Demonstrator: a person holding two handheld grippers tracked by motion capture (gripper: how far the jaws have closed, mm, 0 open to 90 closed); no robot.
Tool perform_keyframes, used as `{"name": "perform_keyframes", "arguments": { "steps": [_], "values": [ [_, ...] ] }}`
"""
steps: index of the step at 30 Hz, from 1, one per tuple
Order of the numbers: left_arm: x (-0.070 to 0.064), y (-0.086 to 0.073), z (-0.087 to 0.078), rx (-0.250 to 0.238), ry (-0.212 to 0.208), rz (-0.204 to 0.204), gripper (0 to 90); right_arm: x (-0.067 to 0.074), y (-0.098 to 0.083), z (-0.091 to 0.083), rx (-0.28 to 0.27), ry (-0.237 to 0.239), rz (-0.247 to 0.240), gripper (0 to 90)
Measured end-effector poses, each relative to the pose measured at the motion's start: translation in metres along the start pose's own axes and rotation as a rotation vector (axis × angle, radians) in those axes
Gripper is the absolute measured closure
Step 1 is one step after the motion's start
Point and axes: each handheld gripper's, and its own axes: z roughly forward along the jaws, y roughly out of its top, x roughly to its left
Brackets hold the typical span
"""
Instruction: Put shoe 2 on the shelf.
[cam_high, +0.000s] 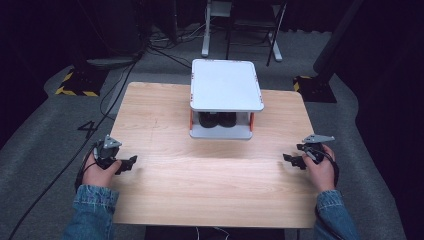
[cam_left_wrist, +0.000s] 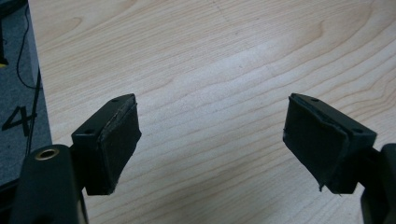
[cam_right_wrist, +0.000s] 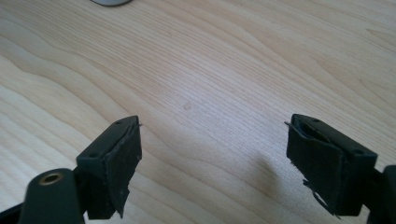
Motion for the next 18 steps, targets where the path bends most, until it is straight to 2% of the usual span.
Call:
{"name": "perform_keyframes", "arguments": {
  "steps": [3,10,16,18],
  "values": [
    [0.001,-0.001,0.001,0.000,0.020,0.015,19.1,0.000,-0.003,0.005,-0.013,-0.009,-0.012,17.8],
    [-0.001,0.000,0.005,0.006,0.038,0.038,19.0,0.003,-0.004,0.011,-0.044,-0.020,-0.027,16.6],
    [-0.004,0.000,0.006,0.007,0.033,0.044,18.9,0.005,-0.005,0.015,-0.035,-0.036,-0.022,14.8],
    [-0.004,0.001,0.006,0.006,0.033,0.047,18.9,0.005,-0.006,0.017,-0.040,-0.041,0.010,14.3]
  ]
}}
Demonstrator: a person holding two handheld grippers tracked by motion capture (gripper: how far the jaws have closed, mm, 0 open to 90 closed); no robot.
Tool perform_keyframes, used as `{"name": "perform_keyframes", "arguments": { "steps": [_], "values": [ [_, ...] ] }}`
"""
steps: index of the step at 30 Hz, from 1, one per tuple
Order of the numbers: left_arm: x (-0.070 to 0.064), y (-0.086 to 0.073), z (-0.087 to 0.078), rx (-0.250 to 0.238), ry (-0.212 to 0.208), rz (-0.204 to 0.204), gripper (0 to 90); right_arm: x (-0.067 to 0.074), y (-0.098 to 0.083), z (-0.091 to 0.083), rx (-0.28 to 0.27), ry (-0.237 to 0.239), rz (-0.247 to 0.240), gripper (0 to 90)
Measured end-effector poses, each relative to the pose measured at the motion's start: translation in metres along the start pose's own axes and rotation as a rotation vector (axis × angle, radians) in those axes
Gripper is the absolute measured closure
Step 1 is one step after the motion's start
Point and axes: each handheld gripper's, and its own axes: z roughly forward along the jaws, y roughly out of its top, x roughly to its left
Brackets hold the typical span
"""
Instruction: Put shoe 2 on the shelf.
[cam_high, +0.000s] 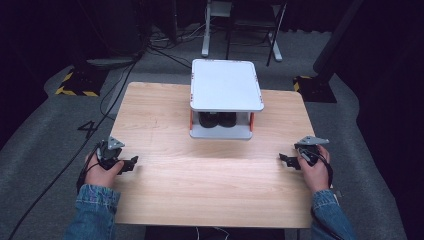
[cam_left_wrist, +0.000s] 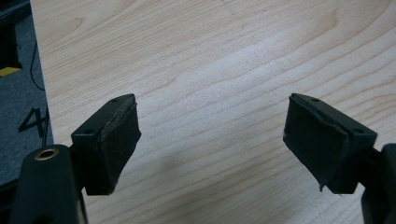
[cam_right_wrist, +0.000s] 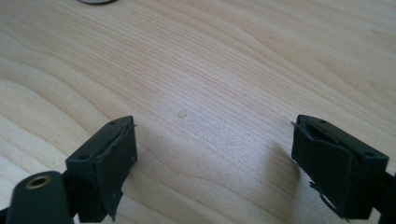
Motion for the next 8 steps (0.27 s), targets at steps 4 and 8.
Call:
{"name": "perform_keyframes", "arguments": {
  "steps": [4,8],
  "values": [
    [-0.0011,0.0000,-0.0010,-0.005,-0.005,-0.006,18.9,0.0022,0.0001,0.0008,0.016,-0.033,0.060,10.7],
    [-0.0016,-0.0003,-0.0031,-0.006,-0.005,-0.005,18.8,0.0020,0.0003,0.0012,0.017,-0.035,0.063,9.5]
  ]
}}
